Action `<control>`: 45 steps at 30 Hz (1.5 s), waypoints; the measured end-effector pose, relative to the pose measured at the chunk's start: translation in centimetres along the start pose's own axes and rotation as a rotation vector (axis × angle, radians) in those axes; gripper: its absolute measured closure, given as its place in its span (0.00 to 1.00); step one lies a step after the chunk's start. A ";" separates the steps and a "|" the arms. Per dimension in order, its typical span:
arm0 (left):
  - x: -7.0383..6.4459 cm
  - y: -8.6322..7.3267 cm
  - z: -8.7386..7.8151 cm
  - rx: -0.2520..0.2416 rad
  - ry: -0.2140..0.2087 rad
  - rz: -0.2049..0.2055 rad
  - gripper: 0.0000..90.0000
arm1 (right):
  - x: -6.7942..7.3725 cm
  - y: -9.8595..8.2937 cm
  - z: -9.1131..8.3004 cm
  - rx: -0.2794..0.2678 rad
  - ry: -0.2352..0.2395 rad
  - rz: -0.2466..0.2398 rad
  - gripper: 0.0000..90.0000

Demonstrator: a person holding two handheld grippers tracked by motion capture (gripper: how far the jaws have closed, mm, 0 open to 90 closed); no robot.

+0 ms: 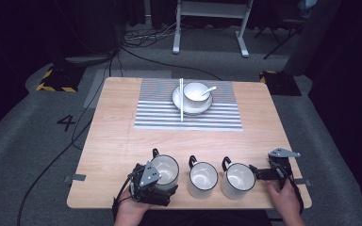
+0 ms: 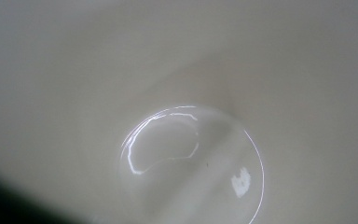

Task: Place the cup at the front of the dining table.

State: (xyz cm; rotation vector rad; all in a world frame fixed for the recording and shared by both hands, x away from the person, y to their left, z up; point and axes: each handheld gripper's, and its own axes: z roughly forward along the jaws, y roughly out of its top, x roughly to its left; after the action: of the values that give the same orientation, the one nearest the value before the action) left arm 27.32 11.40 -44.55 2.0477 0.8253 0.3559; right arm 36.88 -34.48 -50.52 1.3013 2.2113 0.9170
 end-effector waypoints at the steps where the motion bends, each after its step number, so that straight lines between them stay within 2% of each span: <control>1: 0.2 0.3 -0.1 0.000 -0.005 0.003 0.04 | 0.0 0.0 0.0 0.000 0.000 0.001 0.00; 4: 0.9 1.3 -0.3 -0.017 -0.027 -0.009 0.04 | 0.0 0.0 0.0 0.000 0.000 0.001 0.00; 8: 1.6 2.1 -0.4 -0.018 -0.025 -0.002 0.04 | 0.0 0.0 0.0 0.000 0.000 0.000 0.00; 12: 3.0 2.7 -0.3 -0.024 -0.036 -0.026 0.04 | 0.0 0.0 0.0 -0.001 0.000 0.000 0.00; 13: 3.7 3.0 -0.2 -0.018 -0.031 -0.035 0.04 | 0.0 0.0 0.0 0.000 0.000 0.000 0.00; 16: 4.3 3.3 -0.2 -0.015 -0.026 -0.039 0.04 | 0.0 0.0 0.0 -0.001 0.000 0.000 0.00; 24: 6.6 5.4 -0.4 -0.044 0.004 -0.006 0.04 | 0.0 0.0 0.0 -0.001 0.000 0.001 0.00; 29: 7.7 6.8 -0.5 -0.067 0.019 -0.013 0.04 | 0.0 0.0 0.0 -0.001 0.000 0.001 0.00; 30: 8.1 7.2 -0.6 -0.072 0.030 0.001 0.04 | 0.0 0.0 0.0 -0.001 0.000 0.001 0.00; 31: 8.7 7.9 -0.6 -0.093 0.038 -0.004 0.04 | 0.0 0.0 0.0 0.000 0.000 0.001 0.00; 34: 9.2 8.5 -0.5 -0.106 0.038 -0.008 0.04 | 0.0 0.0 0.0 -0.001 0.000 0.000 0.00; 36: 9.9 9.4 -0.4 -0.117 0.056 0.012 0.04 | 0.0 0.0 0.0 0.000 0.000 0.000 0.01; 38: 10.3 9.9 -0.3 -0.129 0.091 0.055 0.04 | 0.0 0.0 0.0 -0.001 0.000 0.001 0.00; 40: 10.7 10.3 -0.1 -0.138 0.106 0.080 0.04 | 0.0 0.0 0.0 -0.001 0.000 0.000 0.00; 45: 12.1 10.8 0.3 -0.166 0.089 0.052 0.04 | 0.0 0.0 0.0 -0.001 0.000 0.001 0.00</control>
State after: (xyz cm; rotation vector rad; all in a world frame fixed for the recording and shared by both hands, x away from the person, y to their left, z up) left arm 40.94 15.01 -36.55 1.9127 0.7703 0.5300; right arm 36.87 -34.48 -50.53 1.3018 2.2104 0.9181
